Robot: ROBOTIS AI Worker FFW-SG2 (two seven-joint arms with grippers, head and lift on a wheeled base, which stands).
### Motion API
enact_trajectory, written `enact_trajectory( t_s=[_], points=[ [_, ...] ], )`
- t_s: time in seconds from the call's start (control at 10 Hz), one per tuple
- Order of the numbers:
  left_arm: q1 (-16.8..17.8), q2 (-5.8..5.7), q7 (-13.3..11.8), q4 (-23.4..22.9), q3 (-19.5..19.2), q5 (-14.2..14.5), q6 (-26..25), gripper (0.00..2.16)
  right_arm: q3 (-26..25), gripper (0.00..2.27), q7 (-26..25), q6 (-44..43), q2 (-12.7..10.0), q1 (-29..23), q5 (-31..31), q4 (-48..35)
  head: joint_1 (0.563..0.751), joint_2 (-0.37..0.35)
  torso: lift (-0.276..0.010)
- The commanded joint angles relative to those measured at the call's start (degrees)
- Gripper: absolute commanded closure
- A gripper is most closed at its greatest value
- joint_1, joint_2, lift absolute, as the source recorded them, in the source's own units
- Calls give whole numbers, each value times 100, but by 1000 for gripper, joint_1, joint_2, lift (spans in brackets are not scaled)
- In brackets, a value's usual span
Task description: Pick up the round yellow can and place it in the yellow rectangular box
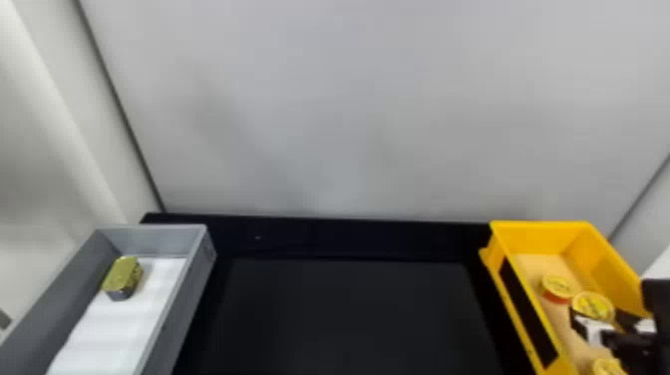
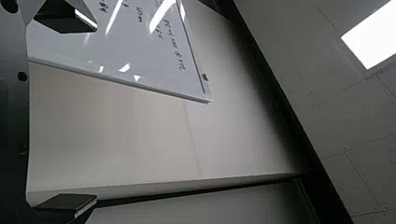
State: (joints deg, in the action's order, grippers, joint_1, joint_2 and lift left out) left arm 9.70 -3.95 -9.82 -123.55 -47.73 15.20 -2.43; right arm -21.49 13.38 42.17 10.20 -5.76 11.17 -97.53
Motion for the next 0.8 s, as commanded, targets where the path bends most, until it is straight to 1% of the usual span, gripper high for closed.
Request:
enact_trajectory(
  t_s=[0.0, 0.4, 0.7],
  points=[
    [-3, 8, -11, -11, -2, -25, -21, 9, -145, 783, -90, 48, 26, 118, -361, 278, 629, 12, -55],
    [-21, 17, -11, -20, -11, -51, -39, 9, -233, 782, -125, 118, 202, 154, -924, 392, 629, 12, -55],
    [-21, 35, -11, -28, -11, -60, -39, 9, -277, 782, -151, 162, 281, 162, -1170, 489, 629, 12, -55]
  ],
)
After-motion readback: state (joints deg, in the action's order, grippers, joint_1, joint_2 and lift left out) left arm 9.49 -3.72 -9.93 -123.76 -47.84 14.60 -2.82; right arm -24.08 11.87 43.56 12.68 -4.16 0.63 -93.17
